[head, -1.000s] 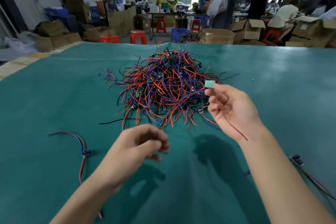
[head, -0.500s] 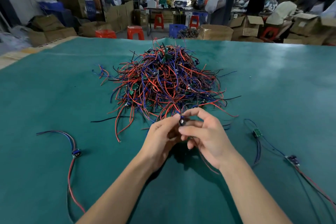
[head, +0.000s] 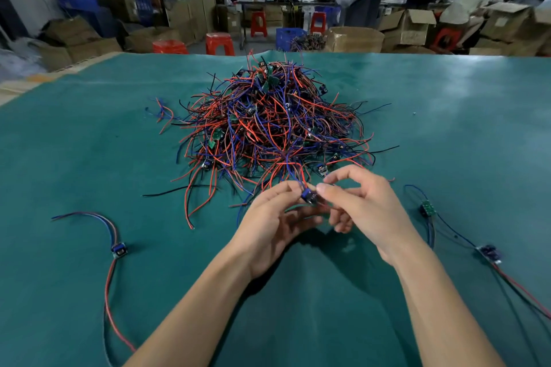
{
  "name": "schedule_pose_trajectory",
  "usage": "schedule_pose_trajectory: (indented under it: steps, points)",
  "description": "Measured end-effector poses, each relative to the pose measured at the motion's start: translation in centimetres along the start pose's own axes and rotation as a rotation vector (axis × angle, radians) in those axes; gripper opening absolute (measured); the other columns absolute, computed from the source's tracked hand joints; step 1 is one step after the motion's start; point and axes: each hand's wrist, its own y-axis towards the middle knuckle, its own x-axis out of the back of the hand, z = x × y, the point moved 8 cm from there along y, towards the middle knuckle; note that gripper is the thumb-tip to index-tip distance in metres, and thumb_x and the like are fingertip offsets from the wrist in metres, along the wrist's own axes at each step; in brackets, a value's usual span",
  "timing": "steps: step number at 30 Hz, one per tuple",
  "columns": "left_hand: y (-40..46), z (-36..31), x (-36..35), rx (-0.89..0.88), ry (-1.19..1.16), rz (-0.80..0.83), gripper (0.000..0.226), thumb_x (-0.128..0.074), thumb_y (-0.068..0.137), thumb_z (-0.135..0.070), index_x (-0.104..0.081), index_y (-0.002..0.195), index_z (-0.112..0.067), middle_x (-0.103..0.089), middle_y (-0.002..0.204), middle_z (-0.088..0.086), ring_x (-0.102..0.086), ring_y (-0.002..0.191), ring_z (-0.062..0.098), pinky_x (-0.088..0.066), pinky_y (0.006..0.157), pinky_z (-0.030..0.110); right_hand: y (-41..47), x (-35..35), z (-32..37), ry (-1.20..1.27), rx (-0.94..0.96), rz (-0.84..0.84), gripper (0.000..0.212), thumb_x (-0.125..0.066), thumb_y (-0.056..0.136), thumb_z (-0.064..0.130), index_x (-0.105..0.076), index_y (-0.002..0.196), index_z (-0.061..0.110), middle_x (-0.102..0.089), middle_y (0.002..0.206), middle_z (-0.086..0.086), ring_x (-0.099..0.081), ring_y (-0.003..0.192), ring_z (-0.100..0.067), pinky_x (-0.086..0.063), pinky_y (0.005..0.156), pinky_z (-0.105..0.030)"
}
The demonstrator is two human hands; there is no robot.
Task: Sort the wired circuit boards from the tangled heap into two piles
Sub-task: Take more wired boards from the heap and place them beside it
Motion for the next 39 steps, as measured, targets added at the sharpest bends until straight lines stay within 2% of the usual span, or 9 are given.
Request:
schedule_pose_trajectory:
  steps: [4, 8, 11, 15, 19, 22, 26, 34, 39]
  points:
    - [-0.4, 0.0, -0.5, 0.038, -0.017, 0.101, 0.013, -0.058, 0.081, -0.023, -0.066, 0.087, -0.015, -0.067, 0.086, 0.012, -0.067, 0.072, 0.022, -0.055, 0.067, 0.028, -0.2, -1.8, -0.1, 0.048, -0.017, 0.112, 0.024, -0.073, 0.081, 0.049, -0.079, 0.084, 0.026, -0.062, 0.061, 0.007, -0.051, 0.052, -0.009, -0.036, 0.046, -0.021]
    - [-0.7, 0.3, -0.8, 0.091, -0.009, 0.143, 0.018, -0.058, 0.084, -0.029, -0.071, 0.091, -0.018, -0.061, 0.073, 0.006, -0.058, 0.061, 0.017, -0.051, 0.061, 0.026, -0.4, -3.6, -0.2, 0.228, -0.042, 0.198, 0.025, -0.075, 0.085, 0.037, -0.082, 0.097, 0.016, -0.061, 0.065, -0.007, -0.056, 0.055, -0.025, -0.035, 0.057, -0.039]
    - [-0.6, 0.6, -0.8, 0.123, 0.020, 0.143, 0.020, -0.057, 0.087, -0.032, -0.068, 0.084, -0.016, -0.054, 0.067, 0.002, -0.050, 0.056, 0.013, -0.045, 0.057, 0.024, -0.3, -3.4, -0.4, 0.379, -0.071, 0.155, 0.036, -0.084, 0.077, 0.026, -0.076, 0.098, -0.002, -0.060, 0.065, -0.009, -0.059, 0.052, -0.028, -0.040, 0.054, -0.037]
    - [-0.8, 1.1, -1.1, 0.157, 0.059, 0.181, 0.027, -0.054, 0.088, -0.037, -0.070, 0.079, -0.017, -0.054, 0.069, 0.002, -0.054, 0.061, 0.015, -0.047, 0.064, 0.026, -0.4, -2.9, -0.4, 0.348, -0.042, 0.105, 0.038, -0.086, 0.076, 0.028, -0.076, 0.095, -0.003, -0.055, 0.065, -0.008, -0.057, 0.055, -0.028, -0.035, 0.056, -0.041]
    - [-1.1, 1.0, -0.9, 0.143, 0.075, 0.177, 0.035, -0.052, 0.094, -0.042, -0.070, 0.087, -0.013, -0.057, 0.073, 0.004, -0.057, 0.064, 0.017, -0.052, 0.065, 0.027, -0.3, -2.2, -0.2, 0.304, -0.010, 0.048, 0.034, -0.087, 0.068, 0.035, -0.080, 0.085, 0.006, -0.059, 0.062, -0.009, -0.057, 0.054, -0.027, -0.037, 0.054, -0.033]
    - [-1.4, 0.7, -1.0, 0.098, 0.111, 0.199, 0.032, -0.052, 0.098, -0.037, -0.070, 0.088, -0.013, -0.051, 0.068, 0.003, -0.052, 0.060, 0.015, -0.050, 0.063, 0.025, -0.3, -2.0, 0.0, 0.284, 0.006, 0.037, 0.032, -0.088, 0.066, 0.038, -0.080, 0.080, 0.009, -0.062, 0.062, -0.011, -0.057, 0.064, -0.029, -0.040, 0.055, -0.025]
    - [-1.4, 0.8, -1.0, 0.132, 0.097, 0.201, 0.027, -0.054, 0.091, -0.035, -0.068, 0.083, -0.013, -0.049, 0.065, 0.002, -0.049, 0.057, 0.015, -0.048, 0.061, 0.025, -0.4, -2.0, 0.3, 0.281, 0.023, 0.051, 0.032, -0.088, 0.064, 0.041, -0.079, 0.073, 0.012, -0.065, 0.061, -0.009, -0.058, 0.058, -0.021, -0.044, 0.056, -0.023]
    - [-1.2, 1.2, -0.5, 0.180, 0.086, 0.119, 0.033, -0.042, 0.094, -0.020, -0.069, 0.077, -0.014, -0.057, 0.067, 0.004, -0.059, 0.061, 0.019, -0.054, 0.065, 0.026, -0.5, -2.3, 0.3, 0.388, 0.016, 0.117, 0.029, -0.090, 0.069, 0.026, -0.076, 0.081, 0.004, -0.063, 0.066, -0.019, -0.061, 0.053, -0.032, -0.051, 0.055, -0.038]
    - [-1.1, 0.8, -0.1, 0.091, 0.093, 0.036, 0.034, -0.046, 0.096, -0.006, -0.074, 0.080, -0.014, -0.072, 0.088, 0.011, -0.068, 0.080, 0.020, -0.058, 0.073, 0.027, -0.2, -1.3, 0.8, 0.277, 0.074, -0.018, 0.017, -0.089, 0.065, 0.018, -0.083, 0.081, 0.017, -0.075, 0.074, -0.006, -0.065, 0.061, -0.014, -0.051, 0.058, -0.020]
